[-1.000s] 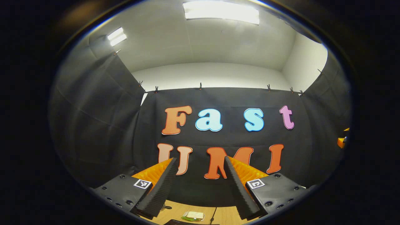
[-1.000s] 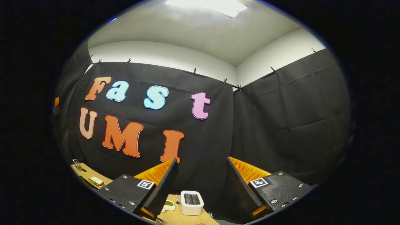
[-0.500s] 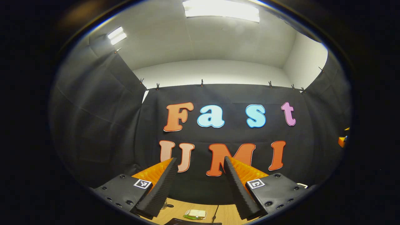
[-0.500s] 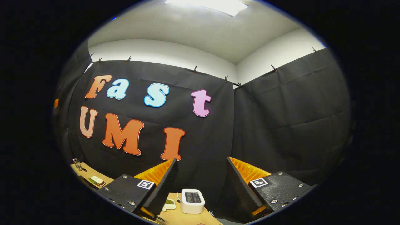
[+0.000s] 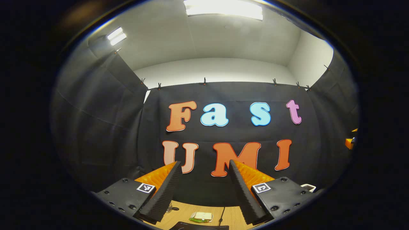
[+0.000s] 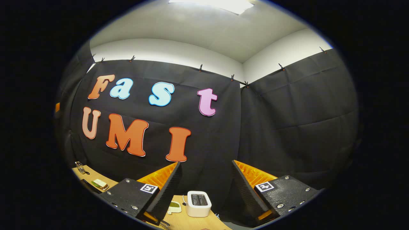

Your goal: First push the handle of the pot to place it horizontally, then grasp the pot with both hands and set it on the induction cooktop.

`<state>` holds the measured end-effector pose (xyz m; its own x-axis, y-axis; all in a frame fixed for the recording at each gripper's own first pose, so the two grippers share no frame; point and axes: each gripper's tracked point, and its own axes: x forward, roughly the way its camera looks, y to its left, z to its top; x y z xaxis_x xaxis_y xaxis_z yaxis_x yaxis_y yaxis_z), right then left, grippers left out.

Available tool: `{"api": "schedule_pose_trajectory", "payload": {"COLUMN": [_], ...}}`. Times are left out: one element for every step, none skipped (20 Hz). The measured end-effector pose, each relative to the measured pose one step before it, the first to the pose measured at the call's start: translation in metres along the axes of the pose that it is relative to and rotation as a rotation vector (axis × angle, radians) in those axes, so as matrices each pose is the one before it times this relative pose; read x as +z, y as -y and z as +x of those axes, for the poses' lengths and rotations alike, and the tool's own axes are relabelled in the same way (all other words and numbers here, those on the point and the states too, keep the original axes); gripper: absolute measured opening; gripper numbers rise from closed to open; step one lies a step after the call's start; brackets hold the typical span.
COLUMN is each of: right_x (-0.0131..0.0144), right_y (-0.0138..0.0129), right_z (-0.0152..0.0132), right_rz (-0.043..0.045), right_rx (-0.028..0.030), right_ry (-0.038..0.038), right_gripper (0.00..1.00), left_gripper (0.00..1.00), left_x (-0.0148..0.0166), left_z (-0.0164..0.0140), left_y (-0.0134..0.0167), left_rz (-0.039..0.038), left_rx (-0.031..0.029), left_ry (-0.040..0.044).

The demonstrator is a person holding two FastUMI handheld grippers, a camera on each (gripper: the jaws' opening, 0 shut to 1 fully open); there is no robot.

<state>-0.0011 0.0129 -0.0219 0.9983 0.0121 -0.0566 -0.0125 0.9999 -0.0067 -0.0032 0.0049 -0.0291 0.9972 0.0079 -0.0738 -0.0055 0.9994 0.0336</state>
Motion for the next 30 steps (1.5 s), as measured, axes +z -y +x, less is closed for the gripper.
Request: {"api": "schedule_pose_trajectory", "payload": {"right_x": [-0.00131,-0.00114,-0.00110,-0.00075,-0.00154,-0.00046,-0.00157,-0.00101,-0.00239,-0.00165,-0.00249,-0.00326,-0.00376,-0.00296,-0.00406,-0.00292,-0.00290,-0.00273,-0.00441,-0.00316,-0.00268,-0.00242,-0.00345,-0.00202,-0.00338,-0.00261,-0.00268,-0.00231,-0.00304,-0.00395], "right_y": [-0.00016,-0.00115,-0.00154,-0.00146,-0.00077,-0.00123,-0.00189,-0.00252,-0.00293,-0.00234,-0.00238,-0.00203,-0.00221,-0.00215,-0.00173,-0.00219,-0.00056,-0.00156,-0.00197,-0.00183,-0.00168,-0.00151,-0.00207,-0.00082,-0.00080,-0.00123,-0.00043,-0.00097,-0.00068,-0.00003], "right_z": [0.00076,0.00024,-0.00004,0.00021,-0.00002,-0.00018,0.00064,0.00054,0.00023,0.00048,-0.00036,0.00016,0.00079,0.00046,0.00016,0.00033,0.00077,0.00045,0.00061,0.00106,0.00084,0.00063,0.00118,0.00095,0.00122,0.00114,0.00037,0.00100,-0.00067,0.00020], "right_rz": [-0.00083,0.00161,0.00183,0.00036,-0.00193,-0.00276,-0.00158,0.00062,0.00196,0.00357,0.00353,0.00316,0.00211,0.00189,0.00128,0.00031,-0.00101,-0.00212,-0.00083,0.00068,0.00139,0.00071,-0.00010,-0.00031,-0.00002,-0.00041,0.00052,0.00086,0.00086,0.00025], "right_rx": [0.00007,0.00343,0.00251,0.00265,0.00314,0.00156,0.00431,0.00427,0.00722,0.00631,0.00570,0.00432,0.00467,0.00598,0.00463,0.00544,0.00347,0.00416,0.00461,0.00614,0.00635,0.00503,0.00486,0.00344,0.00455,0.00506,0.00493,0.00801,0.00678,0.00845], "right_ry": [-0.00183,-0.00346,-0.00343,-0.00226,0.00033,-0.00123,-0.00222,-0.00375,-0.00444,-0.00403,-0.00629,-0.00623,-0.00798,-0.00821,-0.00703,-0.00631,-0.00575,-0.00776,-0.00724,-0.00754,-0.00611,-0.00672,-0.00633,-0.00627,-0.00674,-0.00609,-0.00486,-0.00547,-0.00627,-0.00789], "right_gripper": [0.95,0.95,0.95,0.95,0.95,0.95,0.95,0.95,0.95,0.95,0.95,1.00,0.95,0.95,0.95,0.95,0.95,0.95,0.95,0.95,0.95,1.00,0.95,0.95,0.95,0.95,0.95,1.00,0.95,0.95], "left_gripper": [0.95,0.95,0.95,0.95,0.95,0.95,0.95,0.95,0.97,0.97,0.97,0.95,0.95,0.92,0.94,0.85,0.80,0.72,0.66,0.53,0.33,0.14,0.08,0.09,0.08,0.07,0.07,0.07,0.07,0.07], "left_x": [-0.00059,-0.00105,-0.00197,-0.00123,-0.00158,-0.00122,-0.00341,-0.00289,-0.00343,-0.00295,-0.00494,-0.00410,-0.00578,-0.00544,-0.00650,-0.00556,-0.00871,-0.00784,-0.01086,-0.00843,-0.00974,-0.01323,-0.01721,-0.01474,-0.01715,-0.01789,-0.01678,-0.01530,-0.01889,-0.01662], "left_z": [0.00062,0.00056,-0.00025,0.00007,-0.00094,-0.00006,0.00037,-0.00023,0.00104,0.00056,0.00029,0.00037,0.00018,-0.00008,-0.00001,0.00095,0.00057,0.00060,0.00218,-0.00089,0.00044,0.00213,0.00057,0.00372,0.00266,0.00171,0.00287,0.00181,0.00334,0.00294], "left_y": [0.00069,0.00152,0.00017,0.00110,0.00032,0.00123,0.00295,0.00271,0.00287,0.00352,0.00115,0.00227,0.00512,0.00388,0.00417,0.00307,0.00859,0.00374,0.00436,0.00012,-0.00026,0.00597,0.01029,0.01288,0.01077,0.00591,0.00463,0.00380,0.00516,0.00525], "left_rz": [0.00128,0.00064,0.00044,0.00000,0.00004,-0.00005,-0.00107,-0.00205,-0.00312,-0.00106,0.00115,0.00311,0.00146,-0.00004,0.00076,0.00302,0.00240,0.00384,0.00701,0.01503,0.01687,0.00668,-0.00834,-0.01745,-0.01389,-0.00897,-0.00966,-0.00852,-0.01178,-0.01314], "left_rx": [-0.00115,-0.00311,-0.00241,-0.00424,-0.00485,-0.00550,-0.00737,-0.00876,-0.01118,-0.00972,-0.00611,-0.00705,-0.01377,-0.01243,-0.01648,-0.00826,-0.02181,-0.01404,-0.01652,0.01166,0.01298,-0.00388,-0.03071,-0.03720,-0.02180,-0.01551,-0.00690,-0.00299,-0.00643,-0.00639], "left_ry": [-0.00205,-0.00179,-0.00272,-0.00418,-0.00379,-0.00578,-0.00759,-0.00904,-0.00791,-0.01123,-0.01180,-0.01099,-0.01714,-0.01908,-0.01789,-0.01839,-0.02694,-0.02324,-0.03475,-0.02471,-0.02759,-0.03589,-0.04951,-0.04917,-0.05435,-0.05915,-0.05058,-0.04963,-0.05114,-0.05145]}}
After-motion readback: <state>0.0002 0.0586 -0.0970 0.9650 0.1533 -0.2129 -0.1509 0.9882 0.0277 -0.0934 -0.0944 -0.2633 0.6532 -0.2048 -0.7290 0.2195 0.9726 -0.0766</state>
